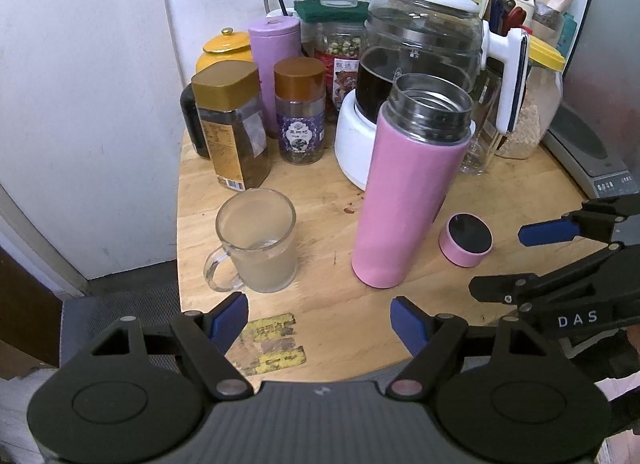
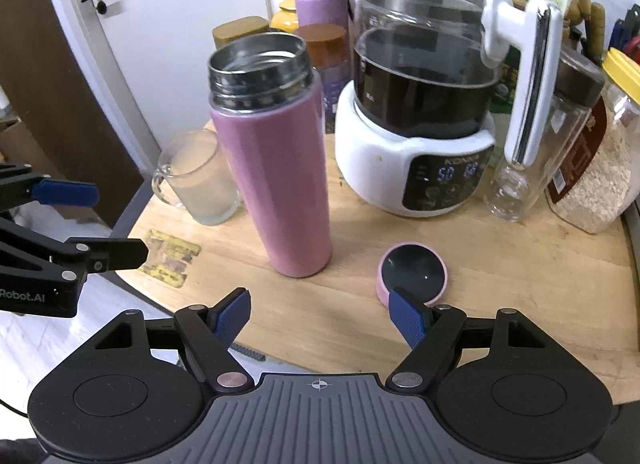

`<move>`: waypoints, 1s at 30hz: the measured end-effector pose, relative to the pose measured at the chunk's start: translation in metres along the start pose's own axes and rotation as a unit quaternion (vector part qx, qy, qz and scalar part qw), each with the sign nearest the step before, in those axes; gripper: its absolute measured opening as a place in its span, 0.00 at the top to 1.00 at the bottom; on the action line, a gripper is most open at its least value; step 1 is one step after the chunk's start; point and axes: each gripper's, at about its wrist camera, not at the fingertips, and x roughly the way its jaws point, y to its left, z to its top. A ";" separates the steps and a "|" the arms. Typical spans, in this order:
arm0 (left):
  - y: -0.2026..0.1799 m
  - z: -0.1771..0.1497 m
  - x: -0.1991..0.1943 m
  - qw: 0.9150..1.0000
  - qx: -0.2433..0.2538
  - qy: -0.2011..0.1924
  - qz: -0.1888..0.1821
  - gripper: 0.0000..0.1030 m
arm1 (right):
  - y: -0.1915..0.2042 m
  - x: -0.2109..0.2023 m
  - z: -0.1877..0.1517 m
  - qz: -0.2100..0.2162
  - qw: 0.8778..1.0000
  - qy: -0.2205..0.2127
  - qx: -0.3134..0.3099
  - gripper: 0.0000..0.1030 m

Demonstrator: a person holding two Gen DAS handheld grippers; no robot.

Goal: Unscrew bottle cap and pour
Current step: 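Move both tools toward the pink bottle and glass mug on the table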

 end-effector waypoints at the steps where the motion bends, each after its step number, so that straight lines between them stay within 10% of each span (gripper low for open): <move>1: 0.003 -0.001 -0.001 1.000 -0.002 0.001 0.003 0.22 | 0.001 -0.001 0.001 0.001 1.000 -0.002 -0.001 0.23; 30: 0.056 -0.047 -0.068 0.994 -0.087 0.039 0.053 0.20 | 0.059 -0.041 -0.015 0.057 0.997 -0.006 0.046 0.15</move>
